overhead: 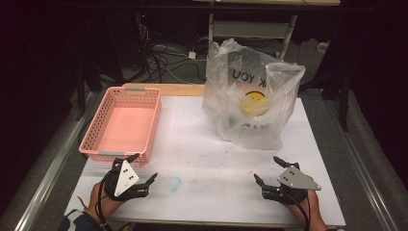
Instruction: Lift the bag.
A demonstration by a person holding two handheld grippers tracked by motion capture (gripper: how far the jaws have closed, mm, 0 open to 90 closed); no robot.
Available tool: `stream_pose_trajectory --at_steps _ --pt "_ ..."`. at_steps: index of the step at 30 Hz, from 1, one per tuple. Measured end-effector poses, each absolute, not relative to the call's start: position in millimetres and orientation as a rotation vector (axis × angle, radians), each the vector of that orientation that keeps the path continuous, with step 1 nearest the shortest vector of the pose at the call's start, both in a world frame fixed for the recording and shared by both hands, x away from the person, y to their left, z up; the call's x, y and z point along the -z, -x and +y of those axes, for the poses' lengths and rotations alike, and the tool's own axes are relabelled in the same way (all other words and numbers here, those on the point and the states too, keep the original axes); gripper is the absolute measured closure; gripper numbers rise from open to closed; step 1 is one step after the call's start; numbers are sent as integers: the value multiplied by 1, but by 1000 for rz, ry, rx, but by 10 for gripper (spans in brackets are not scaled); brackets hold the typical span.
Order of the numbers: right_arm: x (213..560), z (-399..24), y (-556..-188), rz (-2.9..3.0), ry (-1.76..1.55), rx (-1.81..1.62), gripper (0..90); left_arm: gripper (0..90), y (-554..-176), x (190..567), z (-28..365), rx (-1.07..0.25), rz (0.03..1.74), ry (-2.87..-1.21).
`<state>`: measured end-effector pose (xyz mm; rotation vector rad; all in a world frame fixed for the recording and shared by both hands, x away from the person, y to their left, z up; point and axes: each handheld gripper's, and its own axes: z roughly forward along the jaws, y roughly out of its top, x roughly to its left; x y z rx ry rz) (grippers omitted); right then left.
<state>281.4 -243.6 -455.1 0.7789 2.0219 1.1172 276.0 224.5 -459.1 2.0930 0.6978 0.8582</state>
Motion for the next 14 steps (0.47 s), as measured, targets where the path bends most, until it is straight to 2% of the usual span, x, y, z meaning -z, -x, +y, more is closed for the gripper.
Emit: stream_pose_trajectory --at_steps 14 --pt "458 -245 -283 2034 -788 -1108 178 171 -281 460 221 -844 686 -2110"
